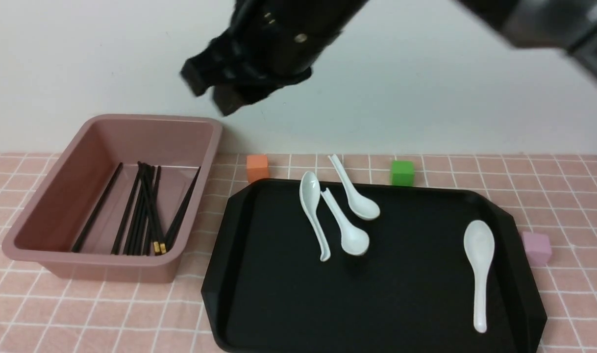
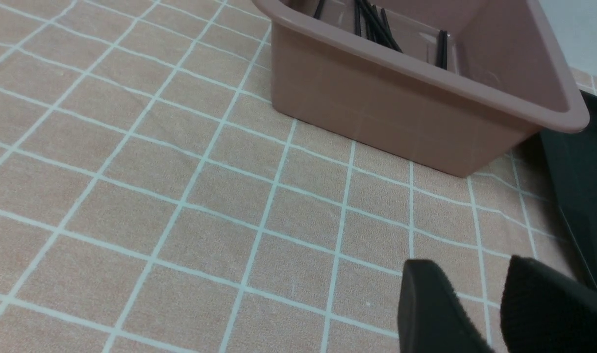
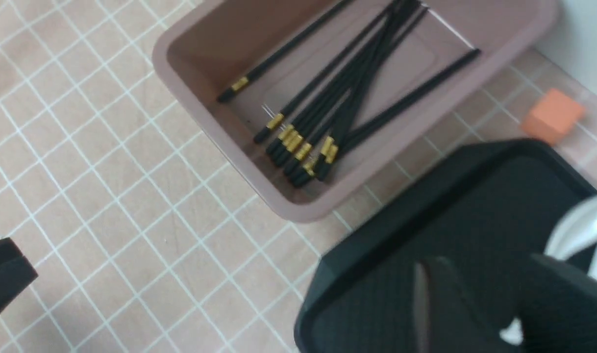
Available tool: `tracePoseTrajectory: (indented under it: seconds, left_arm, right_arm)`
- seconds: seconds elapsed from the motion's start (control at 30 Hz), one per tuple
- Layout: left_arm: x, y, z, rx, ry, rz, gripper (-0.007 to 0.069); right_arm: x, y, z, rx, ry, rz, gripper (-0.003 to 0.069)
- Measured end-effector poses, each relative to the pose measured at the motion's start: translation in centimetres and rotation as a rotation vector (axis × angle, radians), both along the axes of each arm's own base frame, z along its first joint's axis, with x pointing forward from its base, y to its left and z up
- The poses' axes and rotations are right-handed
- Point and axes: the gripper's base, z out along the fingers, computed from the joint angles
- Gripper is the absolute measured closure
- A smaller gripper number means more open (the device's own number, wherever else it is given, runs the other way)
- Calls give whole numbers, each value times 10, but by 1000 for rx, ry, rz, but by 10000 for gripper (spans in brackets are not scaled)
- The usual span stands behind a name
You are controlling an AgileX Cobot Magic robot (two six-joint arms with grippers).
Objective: On pink tablecloth take chopsticks from black tray and put them in box.
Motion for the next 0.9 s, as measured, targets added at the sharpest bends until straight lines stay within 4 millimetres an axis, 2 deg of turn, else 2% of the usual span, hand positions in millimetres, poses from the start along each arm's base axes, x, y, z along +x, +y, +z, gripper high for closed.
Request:
tracePoseTrajectory:
  seconds: [0.07, 0.1, 0.17, 0.23, 0.27, 0.47, 0.67, 0.9]
  left_arm:
    - [0, 0, 0, 0, 0, 0, 386]
    - [0, 0, 0, 0, 0, 0, 386]
    - [0, 0, 0, 0, 0, 0, 386]
    - [0, 0, 0, 0, 0, 0, 386]
    - [0, 0, 0, 0, 0, 0, 386]
    - [0, 0, 0, 0, 0, 0, 386]
    - [0, 0, 0, 0, 0, 0, 386]
    - [0, 0, 0, 0, 0, 0, 386]
  right_arm:
    - [-16, -18, 10, -12, -1, -22, 564]
    - [-17, -20, 10, -15, -3, -25, 580]
    - [-40, -45, 19, -32, -3, -43, 656]
    - [-51, -56, 23, -33, -3, -49, 670]
    - [-64, -70, 30, -25, -14, -56, 674]
    - [-96, -102, 53, 26, -67, -59, 674]
    - [-103, -115, 63, 15, -129, -77, 673]
    - [-105, -115, 64, 25, -125, -72, 673]
